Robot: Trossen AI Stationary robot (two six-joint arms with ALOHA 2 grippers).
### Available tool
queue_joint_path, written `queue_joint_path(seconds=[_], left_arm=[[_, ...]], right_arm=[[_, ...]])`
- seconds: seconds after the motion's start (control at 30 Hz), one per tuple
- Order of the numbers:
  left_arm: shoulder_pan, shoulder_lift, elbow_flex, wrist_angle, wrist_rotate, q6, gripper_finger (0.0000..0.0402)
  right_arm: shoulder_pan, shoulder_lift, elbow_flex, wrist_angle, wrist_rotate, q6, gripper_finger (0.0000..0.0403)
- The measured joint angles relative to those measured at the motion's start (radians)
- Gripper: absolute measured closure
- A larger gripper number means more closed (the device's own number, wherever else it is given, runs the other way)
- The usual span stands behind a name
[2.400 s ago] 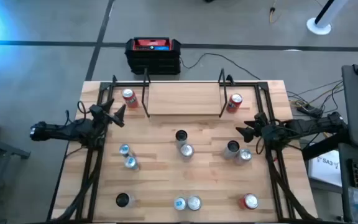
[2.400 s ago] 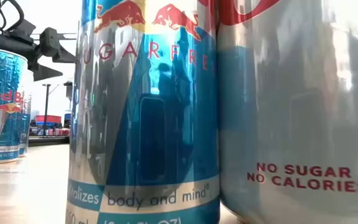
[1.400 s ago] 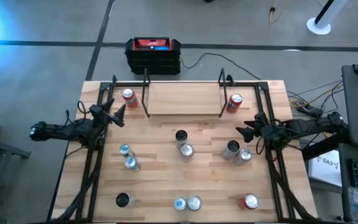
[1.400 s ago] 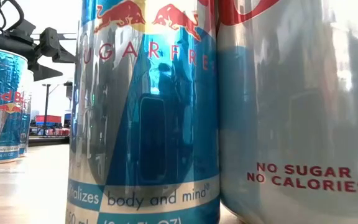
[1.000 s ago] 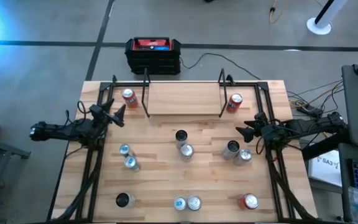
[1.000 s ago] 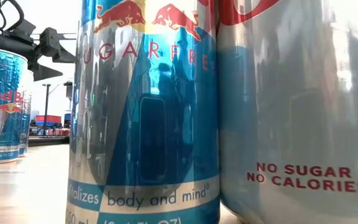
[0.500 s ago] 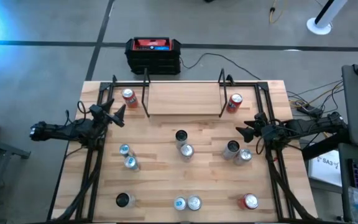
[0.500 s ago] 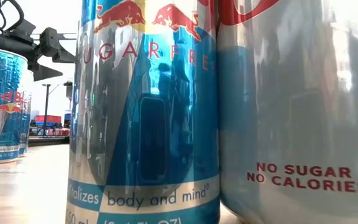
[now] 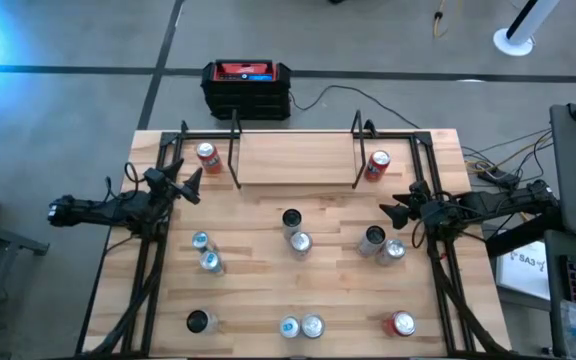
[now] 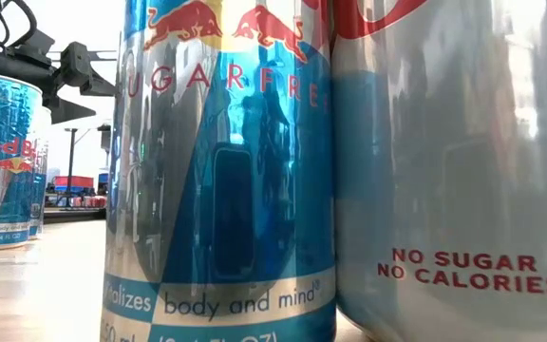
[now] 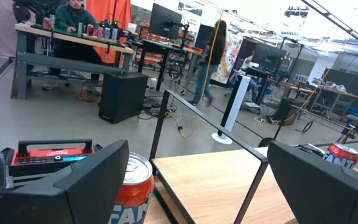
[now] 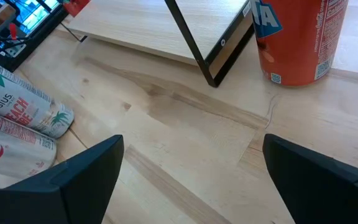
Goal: Place canned beverage on shelf
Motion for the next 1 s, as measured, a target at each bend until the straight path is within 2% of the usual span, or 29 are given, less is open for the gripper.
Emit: queue_joint_path(seconds=[0.63,0.8,0.93,1.0], left_arm=[[0.0,0.0,0.0,0.0,0.0,0.0,0.0033],[0.0,0.0,0.0,0.0,0.0,0.0,0.0033],[0.0,0.0,0.0,0.0,0.0,0.0,0.0033],[0.0,0.0,0.0,0.0,0.0,0.0,0.0033]], right_arm=[[0.0,0.0,0.0,0.021,0.001,0.072,0.0033],[0.0,0.0,0.0,0.2,0.0,0.079,0.0033],[0.0,0.0,0.001,0.412,0.004,-0.038,0.0033],[-0.001,0.002,0.022,0.442,0.01,-0.078,0.0033]])
